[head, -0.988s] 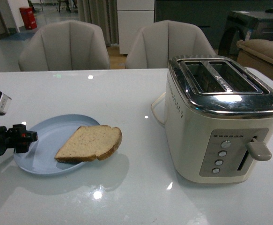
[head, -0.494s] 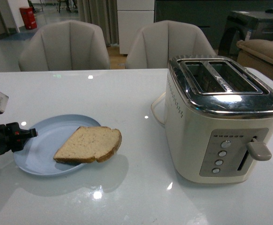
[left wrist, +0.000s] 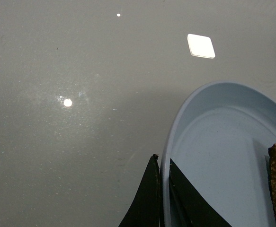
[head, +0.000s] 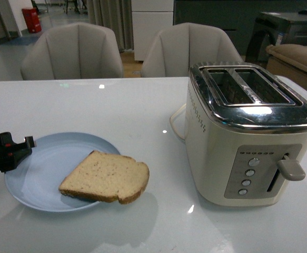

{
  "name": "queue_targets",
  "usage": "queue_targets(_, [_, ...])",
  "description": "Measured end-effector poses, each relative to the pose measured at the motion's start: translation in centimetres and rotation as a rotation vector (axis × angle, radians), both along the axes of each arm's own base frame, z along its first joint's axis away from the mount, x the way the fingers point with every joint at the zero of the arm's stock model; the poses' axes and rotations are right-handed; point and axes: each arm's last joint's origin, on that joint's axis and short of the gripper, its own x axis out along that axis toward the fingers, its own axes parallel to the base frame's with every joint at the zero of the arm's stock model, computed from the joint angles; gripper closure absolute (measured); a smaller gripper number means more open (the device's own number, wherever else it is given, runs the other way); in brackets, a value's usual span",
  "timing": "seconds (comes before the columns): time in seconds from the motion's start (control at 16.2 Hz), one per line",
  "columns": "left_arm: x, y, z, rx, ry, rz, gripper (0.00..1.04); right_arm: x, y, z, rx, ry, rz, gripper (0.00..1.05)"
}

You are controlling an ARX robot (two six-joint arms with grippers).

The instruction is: Left arm holds plate, right arm toasts bread

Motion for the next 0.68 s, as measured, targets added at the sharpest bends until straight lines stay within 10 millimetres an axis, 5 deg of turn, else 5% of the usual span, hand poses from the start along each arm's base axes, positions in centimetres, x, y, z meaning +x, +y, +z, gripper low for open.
queue_targets(0.49, [-6.7,-6.3,13.1,-0.088,-0.041,-0.051,1.02,0.0,0.0,0.0,0.000,0.000,0.000,0.06])
queue_targets(0.68, [-7.6,-7.4,16.3,-0.127,-0.062,-0.054,1.02,0.0,0.0,0.0,0.000,0.000,0.000,0.06])
